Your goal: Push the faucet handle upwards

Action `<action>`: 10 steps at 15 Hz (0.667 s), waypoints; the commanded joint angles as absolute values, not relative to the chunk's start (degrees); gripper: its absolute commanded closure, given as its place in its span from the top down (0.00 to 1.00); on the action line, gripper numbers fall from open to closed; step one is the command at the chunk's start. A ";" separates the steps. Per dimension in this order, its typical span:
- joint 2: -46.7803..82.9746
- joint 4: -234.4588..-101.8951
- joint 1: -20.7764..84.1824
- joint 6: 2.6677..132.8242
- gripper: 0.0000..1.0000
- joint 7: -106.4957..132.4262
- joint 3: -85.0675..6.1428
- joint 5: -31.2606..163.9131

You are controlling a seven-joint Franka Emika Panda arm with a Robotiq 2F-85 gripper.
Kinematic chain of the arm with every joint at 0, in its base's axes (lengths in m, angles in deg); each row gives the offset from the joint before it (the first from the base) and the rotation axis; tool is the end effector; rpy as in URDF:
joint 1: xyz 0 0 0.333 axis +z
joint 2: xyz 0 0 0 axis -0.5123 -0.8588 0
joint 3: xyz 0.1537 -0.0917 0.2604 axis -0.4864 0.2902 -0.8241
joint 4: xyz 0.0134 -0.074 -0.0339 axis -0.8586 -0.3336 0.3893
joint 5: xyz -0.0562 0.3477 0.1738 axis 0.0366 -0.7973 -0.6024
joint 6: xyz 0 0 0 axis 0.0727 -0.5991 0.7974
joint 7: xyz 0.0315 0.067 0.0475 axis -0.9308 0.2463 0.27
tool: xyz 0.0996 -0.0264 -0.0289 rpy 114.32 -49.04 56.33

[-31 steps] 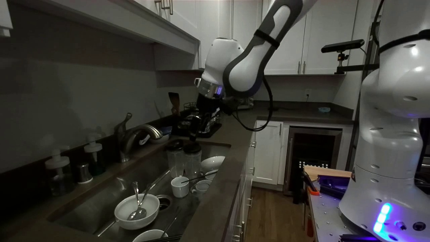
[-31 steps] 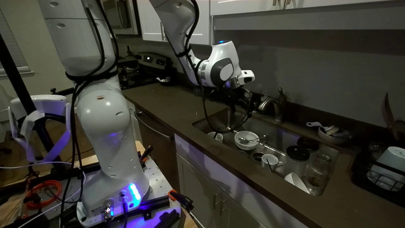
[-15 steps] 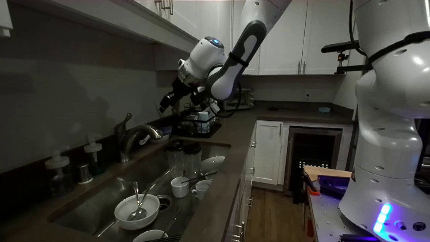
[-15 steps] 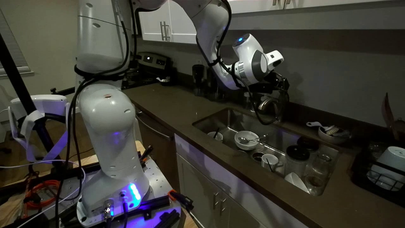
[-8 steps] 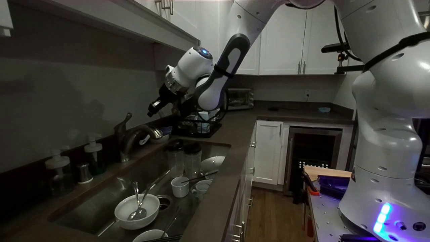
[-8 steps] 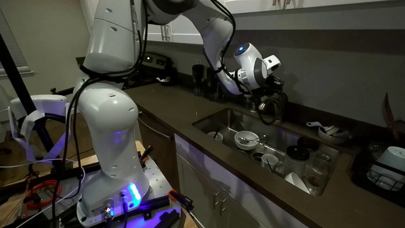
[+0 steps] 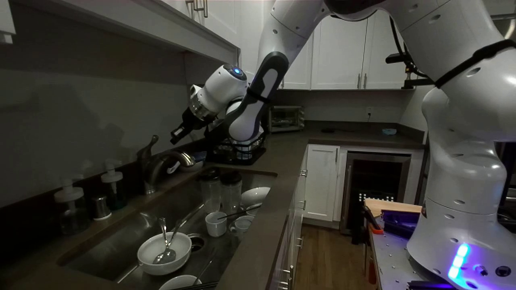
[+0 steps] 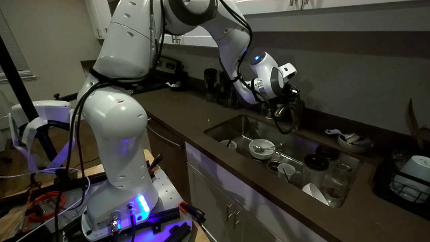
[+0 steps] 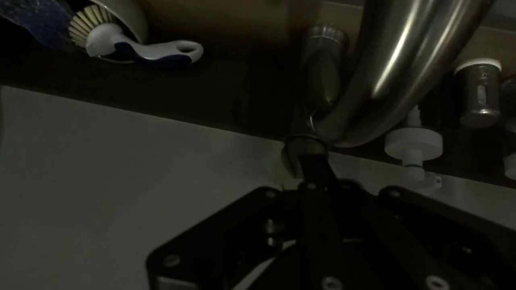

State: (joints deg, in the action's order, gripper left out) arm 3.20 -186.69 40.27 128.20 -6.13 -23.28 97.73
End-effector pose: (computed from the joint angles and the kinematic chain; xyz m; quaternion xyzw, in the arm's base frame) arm 0.6603 -0.0316 0.3070 0.8983 0.0849 0.4235 0.0807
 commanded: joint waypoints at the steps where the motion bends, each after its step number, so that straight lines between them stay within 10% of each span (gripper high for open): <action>1: 0.08 -182.95 39.63 129.66 0.00 -6.19 -24.25 97.34; 10: -4.77 -173.09 35.64 127.59 0.00 -5.73 -29.43 98.59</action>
